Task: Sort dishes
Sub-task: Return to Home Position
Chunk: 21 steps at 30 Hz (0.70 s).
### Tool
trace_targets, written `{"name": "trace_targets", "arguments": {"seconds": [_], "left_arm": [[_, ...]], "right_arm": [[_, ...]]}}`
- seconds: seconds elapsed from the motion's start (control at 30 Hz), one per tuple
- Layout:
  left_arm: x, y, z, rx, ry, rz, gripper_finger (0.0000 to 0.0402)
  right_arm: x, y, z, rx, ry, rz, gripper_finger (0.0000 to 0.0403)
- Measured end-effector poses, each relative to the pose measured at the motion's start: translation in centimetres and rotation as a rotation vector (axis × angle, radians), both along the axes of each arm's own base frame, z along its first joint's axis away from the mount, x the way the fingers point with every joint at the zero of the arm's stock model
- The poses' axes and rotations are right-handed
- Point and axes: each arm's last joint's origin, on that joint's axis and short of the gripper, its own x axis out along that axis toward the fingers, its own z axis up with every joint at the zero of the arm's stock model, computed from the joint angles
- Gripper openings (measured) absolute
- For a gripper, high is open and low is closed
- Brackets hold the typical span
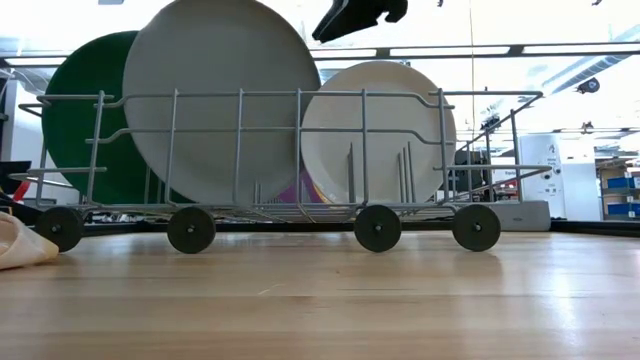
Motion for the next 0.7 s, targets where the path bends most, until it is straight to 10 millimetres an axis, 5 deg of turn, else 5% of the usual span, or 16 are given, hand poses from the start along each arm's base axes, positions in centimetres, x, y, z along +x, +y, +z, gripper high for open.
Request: {"name": "trace_targets", "arguments": {"seconds": [0.3,0.7], "left_arm": [[0.6,-0.5,-0.3,0.042,0.053,-0.039,0.0155],[4.0,-3.5,1.5,0.100,0.058,-0.430,0.0155]], "right_arm": [[-4.5,1.4,3.4,0.237,-0.107,0.076,0.0165],[-10.2,6.5,3.5,0.370,-0.182,0.231,0.0116]]}}
